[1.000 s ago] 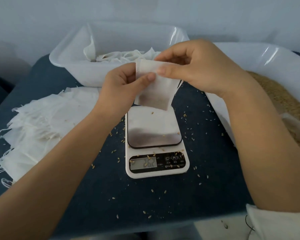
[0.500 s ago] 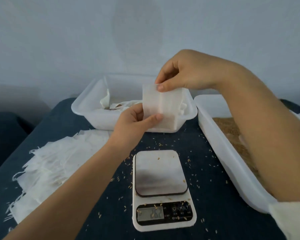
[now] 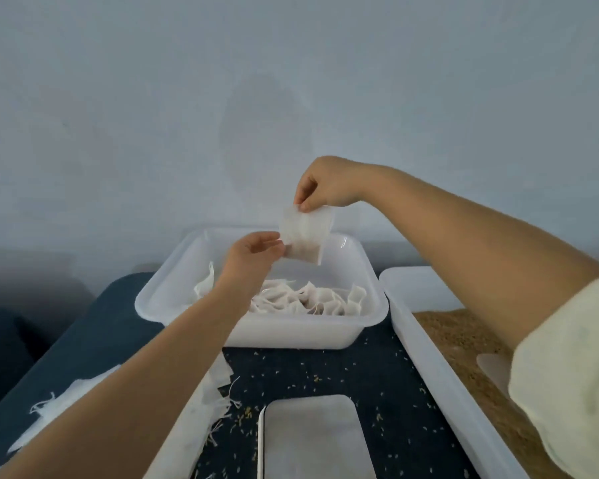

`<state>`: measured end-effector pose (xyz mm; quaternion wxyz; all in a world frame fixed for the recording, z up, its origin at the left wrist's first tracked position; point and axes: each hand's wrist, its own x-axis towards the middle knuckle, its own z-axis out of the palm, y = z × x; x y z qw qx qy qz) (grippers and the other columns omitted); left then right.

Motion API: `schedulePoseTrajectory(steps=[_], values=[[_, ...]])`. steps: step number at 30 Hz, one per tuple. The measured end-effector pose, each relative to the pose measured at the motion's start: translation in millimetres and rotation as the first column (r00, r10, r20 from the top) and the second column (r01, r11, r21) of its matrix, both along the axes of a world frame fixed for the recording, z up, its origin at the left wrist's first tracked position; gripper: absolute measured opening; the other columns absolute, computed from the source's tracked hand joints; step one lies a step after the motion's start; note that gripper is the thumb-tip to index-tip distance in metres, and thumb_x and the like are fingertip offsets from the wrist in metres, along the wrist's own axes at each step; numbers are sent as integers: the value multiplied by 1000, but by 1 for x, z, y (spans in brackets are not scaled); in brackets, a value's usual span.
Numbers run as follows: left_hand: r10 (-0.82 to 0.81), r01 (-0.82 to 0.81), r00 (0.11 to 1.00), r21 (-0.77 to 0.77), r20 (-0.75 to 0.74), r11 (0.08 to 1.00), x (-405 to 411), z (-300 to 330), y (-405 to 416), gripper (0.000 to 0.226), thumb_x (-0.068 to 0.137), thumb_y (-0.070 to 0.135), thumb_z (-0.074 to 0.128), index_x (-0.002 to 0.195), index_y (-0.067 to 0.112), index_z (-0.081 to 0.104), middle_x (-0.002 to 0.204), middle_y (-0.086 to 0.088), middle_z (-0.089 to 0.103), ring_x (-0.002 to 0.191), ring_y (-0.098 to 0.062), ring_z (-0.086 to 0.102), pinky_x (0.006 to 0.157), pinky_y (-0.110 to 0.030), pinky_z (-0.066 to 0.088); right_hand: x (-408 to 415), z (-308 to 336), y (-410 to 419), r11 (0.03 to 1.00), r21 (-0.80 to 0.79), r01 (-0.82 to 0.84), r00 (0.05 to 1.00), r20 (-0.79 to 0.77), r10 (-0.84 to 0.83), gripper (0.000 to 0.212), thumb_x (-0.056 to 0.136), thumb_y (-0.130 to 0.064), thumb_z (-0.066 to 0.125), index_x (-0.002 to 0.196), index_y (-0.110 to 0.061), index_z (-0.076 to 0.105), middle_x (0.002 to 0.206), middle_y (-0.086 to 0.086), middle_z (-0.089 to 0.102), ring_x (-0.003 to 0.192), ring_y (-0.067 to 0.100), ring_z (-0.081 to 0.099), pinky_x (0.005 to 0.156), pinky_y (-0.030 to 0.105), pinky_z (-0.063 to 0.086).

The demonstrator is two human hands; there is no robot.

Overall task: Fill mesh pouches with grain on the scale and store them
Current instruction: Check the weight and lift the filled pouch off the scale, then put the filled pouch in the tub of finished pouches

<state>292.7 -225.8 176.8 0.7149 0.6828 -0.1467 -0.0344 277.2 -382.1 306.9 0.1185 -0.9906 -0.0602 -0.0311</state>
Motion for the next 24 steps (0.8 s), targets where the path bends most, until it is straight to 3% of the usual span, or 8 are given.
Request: schedulePoseTrajectory(steps=[2, 5, 8, 10, 16, 19, 24], values=[[63, -73, 994, 119, 85, 990, 19, 6, -11, 25, 85, 15, 67, 110, 15, 62, 87, 10, 64, 75, -2, 59, 67, -14, 42, 15, -14, -3, 999, -20, 32, 999, 33, -32, 15, 86, -15, 67, 99, -17, 73, 93, -6, 67, 84, 8, 57, 69, 18, 43], [95, -146, 977, 271, 192, 951, 44, 9, -29, 30, 85, 15, 65, 114, 19, 58, 97, 5, 61, 87, -13, 57, 73, -23, 40, 30, -37, -9, 995, 4, 98, 991, 93, -98, 15, 87, -14, 63, 97, -18, 73, 99, -4, 70, 89, 11, 60, 80, 25, 48], [68, -199, 955, 455, 288, 868, 66, 0, -47, 10, 87, 15, 60, 95, 17, 65, 91, 1, 67, 88, -17, 60, 71, -23, 38, 44, -63, -17, 984, -62, 165, 977, 144, -155, 16, 89, -17, 60, 98, -22, 72, 104, -4, 69, 94, 17, 62, 83, 31, 50], [45, -197, 959, 540, 281, 818, 76, -11, -58, 8, 87, 14, 56, 86, 17, 64, 87, -2, 69, 88, -20, 61, 67, -23, 37, 52, -84, -22, 974, -119, 194, 970, 168, -173, 18, 90, -18, 58, 101, -23, 71, 107, -1, 67, 96, 21, 61, 81, 32, 50], [-56, -160, 962, 715, 268, 680, 90, -44, -84, 20, 89, 9, 52, 101, 7, 67, 107, -12, 66, 104, -27, 58, 74, -25, 37, 65, -141, -32, 954, -155, 257, 963, 120, -240, 23, 86, -12, 53, 101, -12, 70, 97, 10, 66, 85, 26, 60, 68, 31, 41], [-198, -129, 938, 819, 284, 560, 93, -52, -83, 21, 91, 14, 51, 102, 9, 68, 106, -11, 66, 103, -27, 59, 78, -29, 41, 61, -157, -42, 968, -111, 225, 974, 57, -220, 21, 89, -12, 55, 103, -17, 70, 100, 7, 67, 89, 25, 61, 78, 35, 50], [-334, -111, 908, 913, 254, 392, 93, -61, -77, 20, 89, 20, 56, 103, 16, 69, 108, -8, 65, 103, -26, 59, 81, -30, 44, 50, -170, -48, 987, -26, 156, 986, -53, -157, 25, 90, -11, 58, 111, -19, 70, 108, 5, 68, 97, 24, 63, 88, 39, 51]])
